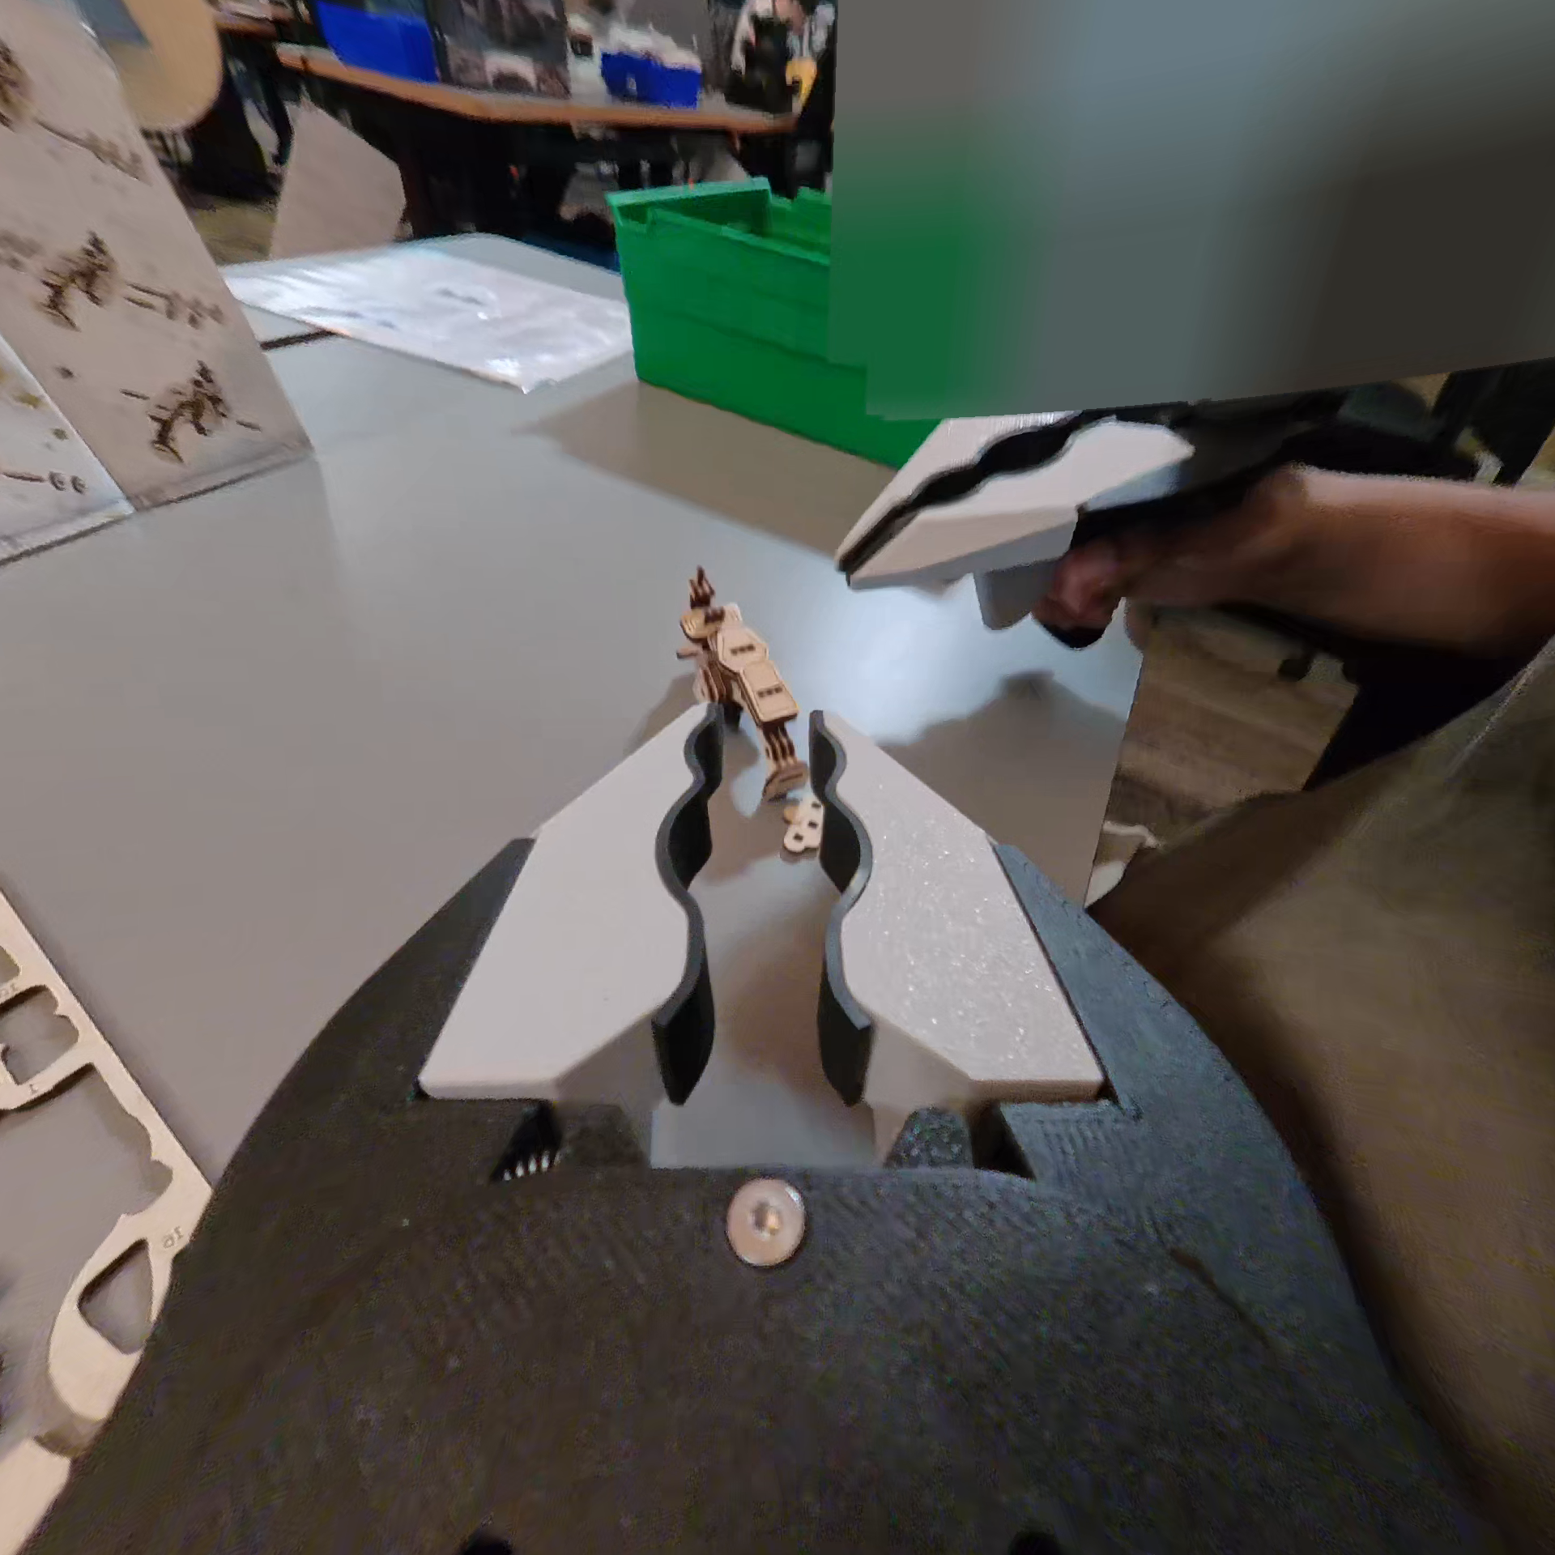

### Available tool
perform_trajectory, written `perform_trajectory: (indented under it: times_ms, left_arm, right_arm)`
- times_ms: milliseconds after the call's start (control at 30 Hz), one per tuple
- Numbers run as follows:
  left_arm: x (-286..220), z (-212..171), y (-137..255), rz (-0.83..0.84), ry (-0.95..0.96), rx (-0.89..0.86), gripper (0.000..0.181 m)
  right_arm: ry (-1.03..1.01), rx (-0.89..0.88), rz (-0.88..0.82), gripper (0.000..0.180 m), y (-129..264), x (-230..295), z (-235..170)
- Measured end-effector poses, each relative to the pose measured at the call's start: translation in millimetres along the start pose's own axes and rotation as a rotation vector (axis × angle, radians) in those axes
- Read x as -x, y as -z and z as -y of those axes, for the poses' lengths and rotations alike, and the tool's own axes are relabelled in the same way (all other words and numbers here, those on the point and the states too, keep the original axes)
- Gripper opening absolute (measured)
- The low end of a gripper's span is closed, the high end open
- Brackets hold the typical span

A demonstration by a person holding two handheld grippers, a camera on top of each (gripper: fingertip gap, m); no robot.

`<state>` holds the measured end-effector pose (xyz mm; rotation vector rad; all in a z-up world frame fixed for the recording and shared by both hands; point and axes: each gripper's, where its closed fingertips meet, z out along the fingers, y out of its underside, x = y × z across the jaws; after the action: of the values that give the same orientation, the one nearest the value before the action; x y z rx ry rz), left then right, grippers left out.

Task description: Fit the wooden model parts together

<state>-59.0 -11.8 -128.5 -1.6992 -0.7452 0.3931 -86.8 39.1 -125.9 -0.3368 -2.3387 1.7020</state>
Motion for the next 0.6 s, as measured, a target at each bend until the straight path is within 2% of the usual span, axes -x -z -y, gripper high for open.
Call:
perform_trajectory:
  times_ms: [167,600]
  left_arm:
    - [-7,-16,-6,-0.003,-0.063,0.099,0.020]
    - [-9,-4,-6,-0.117,0.152,0.007,0.023]
  right_arm:
    - [0.066,0.024,-0.002,0.002,-2,7,-3]
    - [0.097,0.018,0.056,0.003,-9,24,-2]
